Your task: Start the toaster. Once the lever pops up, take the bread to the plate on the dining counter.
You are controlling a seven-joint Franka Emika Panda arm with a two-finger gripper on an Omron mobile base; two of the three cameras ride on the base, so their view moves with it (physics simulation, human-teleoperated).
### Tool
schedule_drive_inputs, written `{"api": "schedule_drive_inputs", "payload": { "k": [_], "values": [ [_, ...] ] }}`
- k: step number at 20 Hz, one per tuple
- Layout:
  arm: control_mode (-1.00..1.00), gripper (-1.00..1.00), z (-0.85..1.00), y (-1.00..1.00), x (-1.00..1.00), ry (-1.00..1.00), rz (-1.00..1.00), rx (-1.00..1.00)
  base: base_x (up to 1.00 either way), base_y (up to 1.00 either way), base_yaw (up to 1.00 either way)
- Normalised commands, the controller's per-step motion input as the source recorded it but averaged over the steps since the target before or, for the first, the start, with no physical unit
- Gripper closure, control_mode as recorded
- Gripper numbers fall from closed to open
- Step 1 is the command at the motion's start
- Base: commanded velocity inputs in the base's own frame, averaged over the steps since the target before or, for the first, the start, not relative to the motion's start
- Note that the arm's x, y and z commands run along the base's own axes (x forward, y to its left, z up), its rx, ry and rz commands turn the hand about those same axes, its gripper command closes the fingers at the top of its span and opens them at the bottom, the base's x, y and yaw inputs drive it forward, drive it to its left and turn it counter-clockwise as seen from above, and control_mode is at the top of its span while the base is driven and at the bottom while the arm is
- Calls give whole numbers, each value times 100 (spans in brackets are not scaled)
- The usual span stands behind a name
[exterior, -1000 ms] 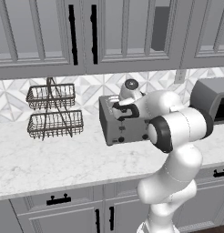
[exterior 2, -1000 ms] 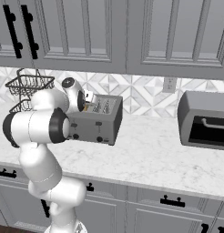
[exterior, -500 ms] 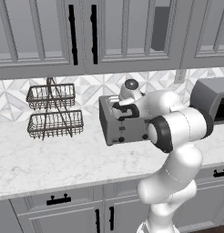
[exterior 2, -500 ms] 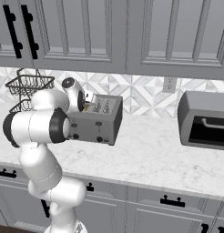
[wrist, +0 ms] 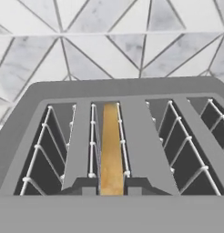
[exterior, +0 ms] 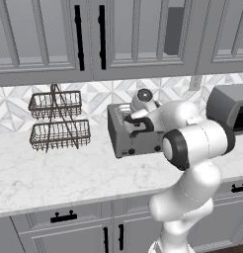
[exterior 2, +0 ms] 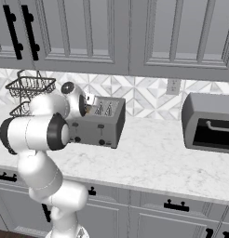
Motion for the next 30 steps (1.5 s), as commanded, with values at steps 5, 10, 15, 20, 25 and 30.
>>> {"api": "schedule_drive_inputs", "payload": {
  "k": [5, 10, 15, 20, 25, 30],
  "values": [
    [-100, 100, 21, 0, -22, -13, 0, 0, 0, 0, 0],
    [-100, 100, 47, 8, -27, -7, 0, 0, 0, 0, 0],
    [-100, 100, 54, 9, -21, -2, 0, 0, 0, 0, 0],
    [-100, 100, 44, 3, -28, -2, 0, 0, 0, 0, 0],
    [-100, 100, 44, 0, -30, 0, 0, 0, 0, 0, 0],
    [-100, 100, 32, 0, -36, 0, 0, 0, 0, 0, 0]
  ]
}}
